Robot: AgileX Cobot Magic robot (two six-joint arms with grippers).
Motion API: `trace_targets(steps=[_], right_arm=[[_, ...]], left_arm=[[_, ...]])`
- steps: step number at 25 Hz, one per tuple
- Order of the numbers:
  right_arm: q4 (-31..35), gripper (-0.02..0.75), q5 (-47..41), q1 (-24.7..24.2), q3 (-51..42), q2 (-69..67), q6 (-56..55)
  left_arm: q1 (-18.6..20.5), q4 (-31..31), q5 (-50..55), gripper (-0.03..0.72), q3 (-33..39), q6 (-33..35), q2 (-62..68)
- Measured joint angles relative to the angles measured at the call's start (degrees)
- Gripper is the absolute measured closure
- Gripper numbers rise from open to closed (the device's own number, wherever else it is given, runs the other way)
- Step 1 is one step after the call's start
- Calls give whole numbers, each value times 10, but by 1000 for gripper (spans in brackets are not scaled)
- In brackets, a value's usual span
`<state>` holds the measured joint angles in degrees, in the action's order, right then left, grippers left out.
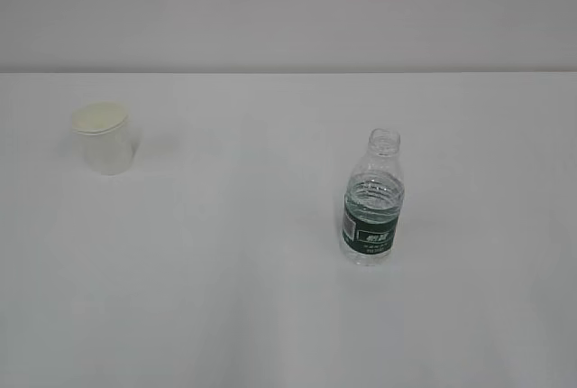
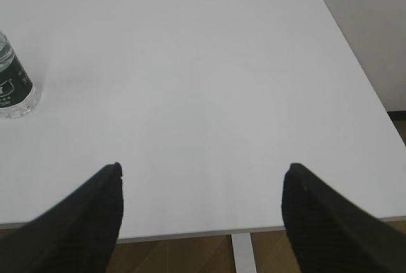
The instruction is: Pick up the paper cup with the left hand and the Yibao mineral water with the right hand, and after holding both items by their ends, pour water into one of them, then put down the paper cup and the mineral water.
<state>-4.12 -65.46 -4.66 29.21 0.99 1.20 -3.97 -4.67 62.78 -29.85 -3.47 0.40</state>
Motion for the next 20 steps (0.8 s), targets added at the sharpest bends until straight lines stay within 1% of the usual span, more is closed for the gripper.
trace_targets(steps=[20], right_arm=[[0,146,1,0,0,0,0]], left_arm=[[0,0,0,95,0,0,0]])
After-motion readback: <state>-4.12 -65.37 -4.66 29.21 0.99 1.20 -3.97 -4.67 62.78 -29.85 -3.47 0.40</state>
